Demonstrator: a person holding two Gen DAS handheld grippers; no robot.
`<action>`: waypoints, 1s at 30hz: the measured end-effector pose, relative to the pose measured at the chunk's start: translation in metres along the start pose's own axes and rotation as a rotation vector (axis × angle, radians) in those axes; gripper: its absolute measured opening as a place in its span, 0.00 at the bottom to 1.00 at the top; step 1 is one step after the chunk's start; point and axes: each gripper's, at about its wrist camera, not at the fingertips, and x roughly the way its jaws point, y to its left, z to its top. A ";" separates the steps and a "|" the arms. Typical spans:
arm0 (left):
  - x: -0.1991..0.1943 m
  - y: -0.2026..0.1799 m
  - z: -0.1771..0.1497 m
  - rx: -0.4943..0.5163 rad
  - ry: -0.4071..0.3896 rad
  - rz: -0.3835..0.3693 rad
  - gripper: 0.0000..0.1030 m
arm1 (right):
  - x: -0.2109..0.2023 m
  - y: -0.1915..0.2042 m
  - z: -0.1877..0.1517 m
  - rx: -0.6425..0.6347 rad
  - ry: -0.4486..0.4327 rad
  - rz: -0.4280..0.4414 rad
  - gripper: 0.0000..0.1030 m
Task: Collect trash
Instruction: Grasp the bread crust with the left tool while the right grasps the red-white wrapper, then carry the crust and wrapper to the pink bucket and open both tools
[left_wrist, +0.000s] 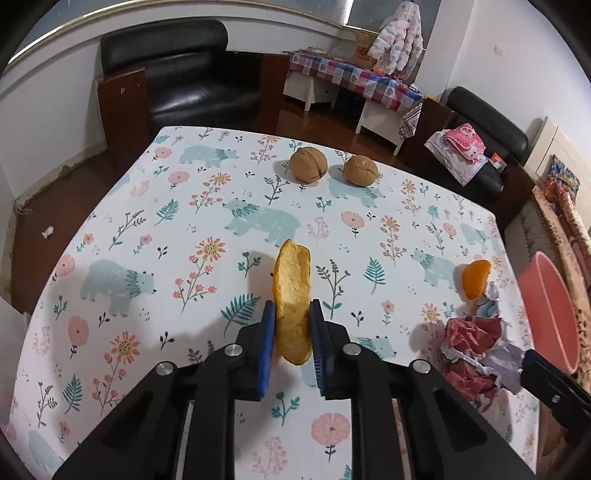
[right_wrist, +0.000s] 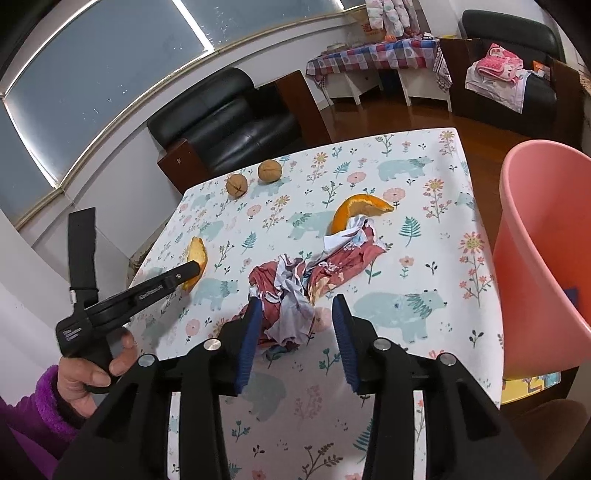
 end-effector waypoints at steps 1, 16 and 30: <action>-0.001 0.001 0.000 -0.004 -0.001 -0.006 0.16 | 0.001 0.000 0.001 0.002 0.002 0.000 0.39; -0.031 0.000 0.000 -0.002 -0.050 -0.064 0.16 | 0.002 0.011 -0.006 -0.026 0.041 0.033 0.08; -0.064 -0.022 0.003 0.046 -0.099 -0.138 0.16 | -0.073 -0.007 0.012 0.019 -0.149 0.002 0.08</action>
